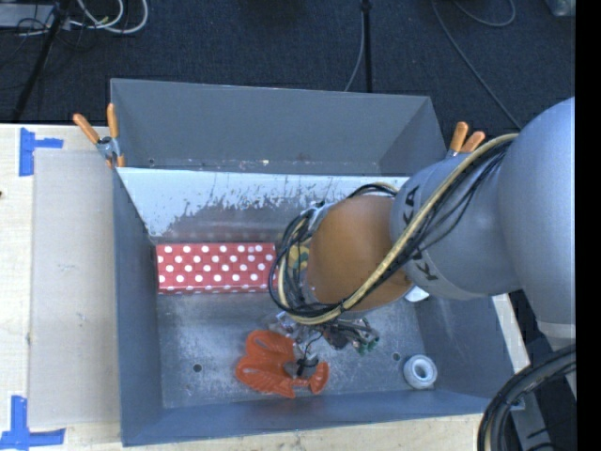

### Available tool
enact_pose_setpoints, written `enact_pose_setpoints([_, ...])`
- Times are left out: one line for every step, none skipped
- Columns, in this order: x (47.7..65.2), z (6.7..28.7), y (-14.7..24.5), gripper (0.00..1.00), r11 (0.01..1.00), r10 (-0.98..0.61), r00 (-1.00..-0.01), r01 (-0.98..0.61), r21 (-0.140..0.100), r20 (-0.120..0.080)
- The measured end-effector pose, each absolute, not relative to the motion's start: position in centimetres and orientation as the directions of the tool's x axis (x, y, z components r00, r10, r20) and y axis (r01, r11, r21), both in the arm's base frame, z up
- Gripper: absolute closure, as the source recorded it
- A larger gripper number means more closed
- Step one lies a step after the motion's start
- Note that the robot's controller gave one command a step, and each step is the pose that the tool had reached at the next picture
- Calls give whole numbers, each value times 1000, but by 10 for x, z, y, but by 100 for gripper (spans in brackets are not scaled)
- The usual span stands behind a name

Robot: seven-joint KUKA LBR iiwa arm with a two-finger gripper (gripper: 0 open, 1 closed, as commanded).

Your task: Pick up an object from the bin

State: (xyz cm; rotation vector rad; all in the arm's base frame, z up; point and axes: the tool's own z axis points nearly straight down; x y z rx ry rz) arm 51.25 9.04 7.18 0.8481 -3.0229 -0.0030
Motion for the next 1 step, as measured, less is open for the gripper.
enact_pose_setpoints([516, 113, 90, 100, 856, -517, -856, -517, 6, 9])
